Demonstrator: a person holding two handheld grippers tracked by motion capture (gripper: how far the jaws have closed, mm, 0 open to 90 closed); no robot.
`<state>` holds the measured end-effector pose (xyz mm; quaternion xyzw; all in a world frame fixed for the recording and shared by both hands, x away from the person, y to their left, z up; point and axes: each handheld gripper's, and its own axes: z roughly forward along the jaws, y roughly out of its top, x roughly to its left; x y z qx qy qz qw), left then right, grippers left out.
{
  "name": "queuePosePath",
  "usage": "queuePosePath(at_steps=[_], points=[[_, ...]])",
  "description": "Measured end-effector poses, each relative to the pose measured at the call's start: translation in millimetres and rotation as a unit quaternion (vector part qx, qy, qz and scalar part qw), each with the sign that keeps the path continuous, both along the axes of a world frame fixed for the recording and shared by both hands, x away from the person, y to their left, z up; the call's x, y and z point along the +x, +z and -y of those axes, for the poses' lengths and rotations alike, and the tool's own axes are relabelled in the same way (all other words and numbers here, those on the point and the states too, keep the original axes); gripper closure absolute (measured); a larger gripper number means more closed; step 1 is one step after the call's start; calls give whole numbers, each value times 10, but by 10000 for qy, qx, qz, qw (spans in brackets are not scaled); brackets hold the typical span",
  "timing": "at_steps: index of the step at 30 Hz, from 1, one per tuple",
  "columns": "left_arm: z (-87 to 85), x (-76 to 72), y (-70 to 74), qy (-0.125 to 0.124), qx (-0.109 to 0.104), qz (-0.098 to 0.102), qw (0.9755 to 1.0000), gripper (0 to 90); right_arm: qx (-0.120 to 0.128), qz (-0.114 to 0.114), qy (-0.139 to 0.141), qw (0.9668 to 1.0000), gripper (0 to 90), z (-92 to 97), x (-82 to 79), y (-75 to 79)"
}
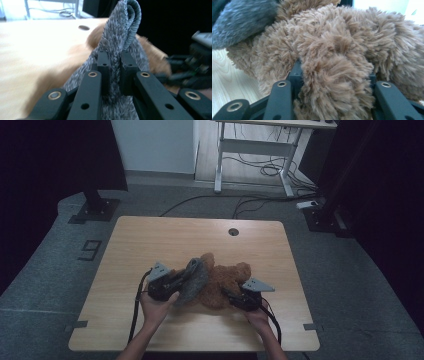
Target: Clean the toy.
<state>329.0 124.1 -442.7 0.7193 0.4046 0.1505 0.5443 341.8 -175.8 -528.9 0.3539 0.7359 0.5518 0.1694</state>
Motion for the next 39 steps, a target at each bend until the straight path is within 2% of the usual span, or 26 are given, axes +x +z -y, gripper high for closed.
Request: queuePosePath(at_steps=[3, 6, 8, 11, 13, 15, 18, 20, 24, 28, 29, 33, 35, 39], points=[[295, 87, 168, -186, 97, 140, 9997, 805, -32, 64, -6, 10000, 535, -4, -21, -5], [622, 181, 264, -397, 283, 134, 9987, 804, -31, 129, -61, 9999, 536, -17, -50, -16], [878, 264, 277, -536, 448, 40, 9976, 803, -45, 216, -105, 9997, 536, -28, -80, -28], [1233, 380, 189, -513, 919, -44, 9944, 802, -95, 296, -152, 9994, 537, -39, -112, -31], [1404, 453, 51, -526, 1123, -277, 9919, 802, -139, 365, -192, 9991, 539, -50, -133, -34], [1459, 452, -59, -477, 1243, -188, 9909, 804, -186, 392, -245, 9988, 543, -56, -144, -41], [1405, 415, -124, -468, 1280, -24, 9907, 807, -124, 363, -286, 9989, 545, -49, -139, -70], [1321, 390, -123, -424, 1222, -2, 9916, 808, -110, 381, -288, 9988, 545, -54, -139, -74], [1105, 356, -108, -219, 1279, 1, 9915, 808, -132, 415, -345, 9985, 546, -67, -144, -72], [867, 321, -164, 9, 1528, 120, 9882, 811, -78, 400, -372, 9985, 546, -61, -140, -80], [794, 310, -179, 41, 1535, 131, 9880, 812, -60, 416, -387, 9984, 546, -65, -139, -85], [610, 260, -174, 57, 1358, 139, 9906, 813, -73, 453, -388, 9982, 546, -76, -141, -84], [542, 232, -163, 96, 1319, 176, 9911, 812, -69, 444, -391, 9982, 546, -73, -142, -85], [320, 192, -130, 326, 1178, 227, 9922, 811, -35, 435, -402, 9982, 546, -68, -135, -89]])
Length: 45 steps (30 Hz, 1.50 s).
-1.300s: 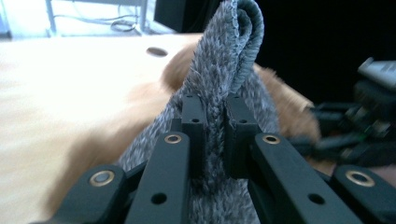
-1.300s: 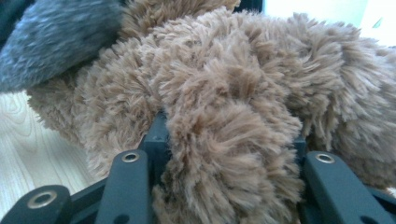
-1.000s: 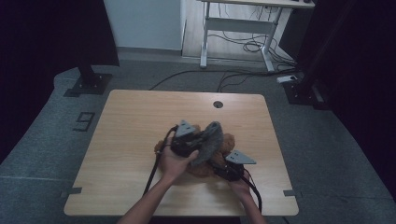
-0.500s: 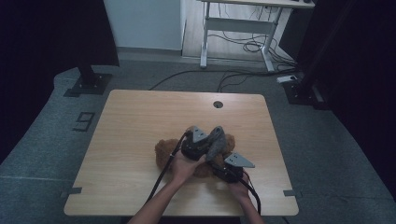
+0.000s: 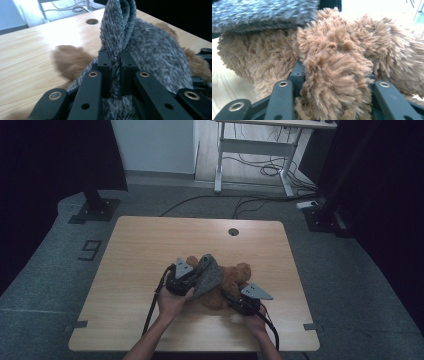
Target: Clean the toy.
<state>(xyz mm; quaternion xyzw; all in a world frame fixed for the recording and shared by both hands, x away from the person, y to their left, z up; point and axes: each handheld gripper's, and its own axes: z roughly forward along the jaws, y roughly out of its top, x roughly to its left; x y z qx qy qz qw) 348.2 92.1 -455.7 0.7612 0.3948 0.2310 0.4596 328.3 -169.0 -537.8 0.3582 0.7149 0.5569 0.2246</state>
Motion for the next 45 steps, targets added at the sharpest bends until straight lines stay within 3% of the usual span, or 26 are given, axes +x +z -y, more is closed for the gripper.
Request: queuePosePath(at_steps=[5, 12, 14, 16, 19, 21, 24, 29, 32, 36, 41, 42, 43, 45], points=[[-330, -9, -43, 263, -201, -133, 9994, 811, 25, -4, -8, 10000, 546, 5, 2, -4], [-671, -98, -137, 581, -205, -162, 9980, 811, 6, 29, -23, 10000, 549, -2, -14, -7], [-783, -99, -215, 762, -146, -302, 9965, 813, 15, 22, -28, 10000, 549, 2, -15, -10], [-888, -90, -348, 839, -125, -563, 9948, 814, 27, 15, -31, 10000, 550, 9, -12, -14], [-994, -79, -546, 815, -321, -920, 9919, 813, 44, -1, -33, 10000, 550, 19, -7, -18], [-1010, -88, -530, 810, -417, -883, 9919, 814, 26, 9, -38, 10000, 551, 16, -7, -16], [-974, -110, -311, 755, -494, -592, 9942, 814, 38, -4, -47, 10000, 551, 18, -5, -16], [-766, -159, 159, 425, -706, -76, 9966, 813, 49, -17, -45, 10000, 551, 20, -1, -16], [-481, -172, 351, 97, -684, 92, 9976, 812, 54, -23, -46, 10000, 551, 20, 1, -14], [7, -229, 465, -456, -656, 217, 9966, 811, 58, -28, -42, 10000, 551, 21, 1, -14], [642, -224, 358, -967, -363, 107, 9946, 808, 57, -34, -29, 10000, 551, 26, 5, -13], [746, -198, 296, -982, -258, 33, 9948, 807, 52, -30, -30, 10000, 550, 26, 4, -14], [858, -154, 180, -917, -10, -10, 9958, 807, 56, -24, -29, 10000, 551, 26, 2, -15], [900, -103, 15, -832, 230, -74, 9962, 806, 48, -27, -26, 10000, 551, 26, -6, -15]])
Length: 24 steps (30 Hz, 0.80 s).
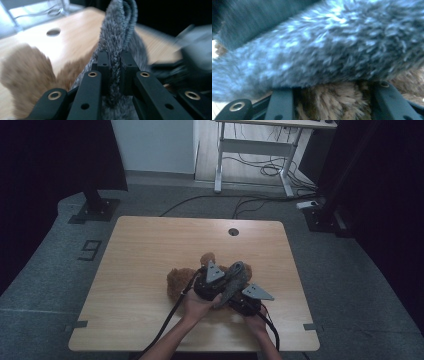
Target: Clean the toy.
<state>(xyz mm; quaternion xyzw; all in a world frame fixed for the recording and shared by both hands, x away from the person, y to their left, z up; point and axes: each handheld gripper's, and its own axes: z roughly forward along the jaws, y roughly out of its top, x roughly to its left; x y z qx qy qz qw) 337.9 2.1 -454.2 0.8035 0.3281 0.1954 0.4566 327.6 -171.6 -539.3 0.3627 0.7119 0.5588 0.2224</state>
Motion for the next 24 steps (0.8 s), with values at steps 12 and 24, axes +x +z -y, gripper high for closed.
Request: queuePosePath(at_steps=[12, 24], points=[[-1043, -30, -173, 903, -752, 2, 9931, 816, 19, -7, -9, 10000, 551, -3, 10, -7], [-1767, -7, -352, 1720, -615, -271, 9828, 818, 29, -1, -24, 10000, 551, -7, 7, -9]])
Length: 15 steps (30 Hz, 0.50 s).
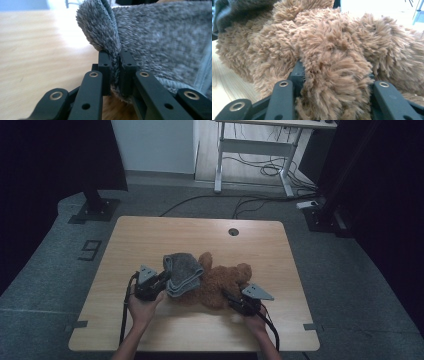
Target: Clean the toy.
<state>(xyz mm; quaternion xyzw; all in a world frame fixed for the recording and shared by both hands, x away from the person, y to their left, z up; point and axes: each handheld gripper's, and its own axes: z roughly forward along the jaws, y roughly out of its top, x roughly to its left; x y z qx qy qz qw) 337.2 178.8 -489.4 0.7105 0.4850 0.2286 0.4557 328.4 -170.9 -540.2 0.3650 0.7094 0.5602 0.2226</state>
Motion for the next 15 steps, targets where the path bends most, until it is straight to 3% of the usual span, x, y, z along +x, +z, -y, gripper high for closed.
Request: queuePosePath(at_steps=[2, 4, 6, 10, 15], points=[[-61, 9, -68, 53, 33, -175, 9998, 818, -1, 1, -6, 10000, 551, 1, 1, -1], [-121, 15, -97, 45, -149, -300, 9994, 817, 6, -5, -10, 10000, 551, 3, 3, -1], [-136, 1, 7, 39, -223, -158, 9996, 818, 1, -2, -13, 10000, 551, 2, 5, 0], [-3, -2, 391, -195, -278, 256, 9991, 818, -12, 5, -38, 10000, 553, -7, -4, 5], [437, 43, 769, -653, -225, 561, 9960, 816, -64, 55, -31, 10000, 553, -12, -24, 11]])
